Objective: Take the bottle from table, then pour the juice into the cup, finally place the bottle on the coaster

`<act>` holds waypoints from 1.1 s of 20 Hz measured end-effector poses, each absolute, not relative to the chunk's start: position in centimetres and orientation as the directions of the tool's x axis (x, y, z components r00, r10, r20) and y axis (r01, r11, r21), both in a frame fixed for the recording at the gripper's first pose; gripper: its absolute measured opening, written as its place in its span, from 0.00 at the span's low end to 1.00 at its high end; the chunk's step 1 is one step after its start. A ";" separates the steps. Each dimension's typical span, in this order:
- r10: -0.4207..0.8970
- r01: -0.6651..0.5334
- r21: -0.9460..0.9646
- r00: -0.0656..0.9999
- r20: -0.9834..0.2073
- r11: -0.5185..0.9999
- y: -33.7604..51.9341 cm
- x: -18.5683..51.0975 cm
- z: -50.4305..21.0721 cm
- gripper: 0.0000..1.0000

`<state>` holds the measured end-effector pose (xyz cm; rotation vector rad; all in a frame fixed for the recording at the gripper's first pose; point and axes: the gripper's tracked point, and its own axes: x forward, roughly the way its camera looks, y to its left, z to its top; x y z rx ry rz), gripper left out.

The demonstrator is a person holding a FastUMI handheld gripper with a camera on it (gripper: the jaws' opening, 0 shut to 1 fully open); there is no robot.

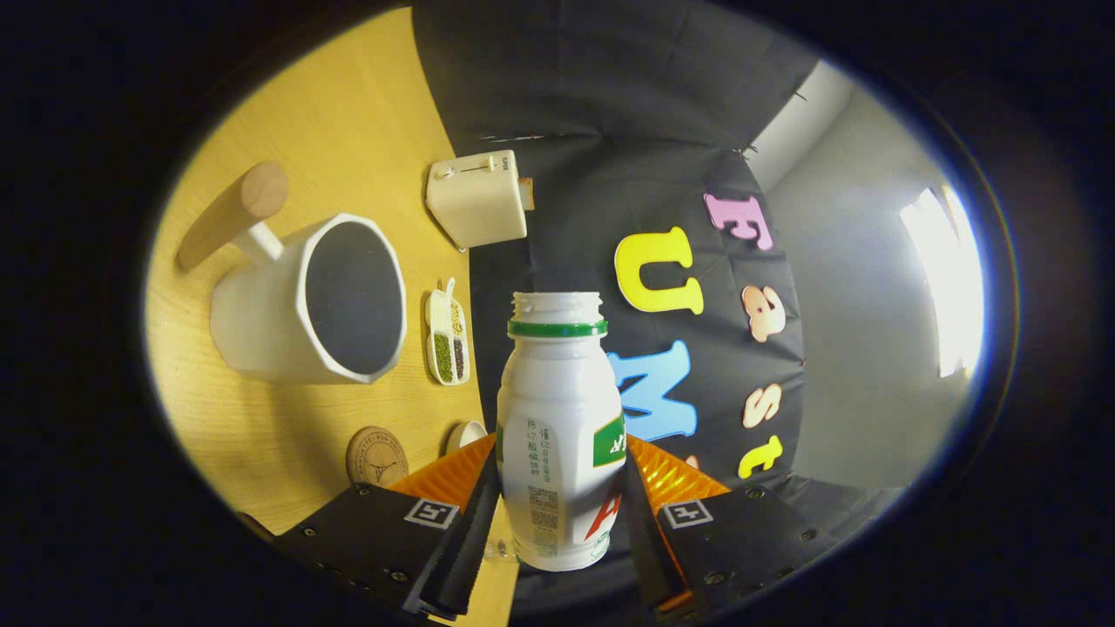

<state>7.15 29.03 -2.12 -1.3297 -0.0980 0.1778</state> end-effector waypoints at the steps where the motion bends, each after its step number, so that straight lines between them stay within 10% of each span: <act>1: 0.185 -0.105 -0.953 0.981 -0.053 0.283 29.1 7.4 -2.4 0.70; 10: 0.198 -0.239 -0.649 0.971 -0.137 0.722 26.6 10.2 -3.2 0.70; 22: 0.269 -0.303 -0.171 0.943 -0.198 0.938 26.5 12.8 -6.5 0.70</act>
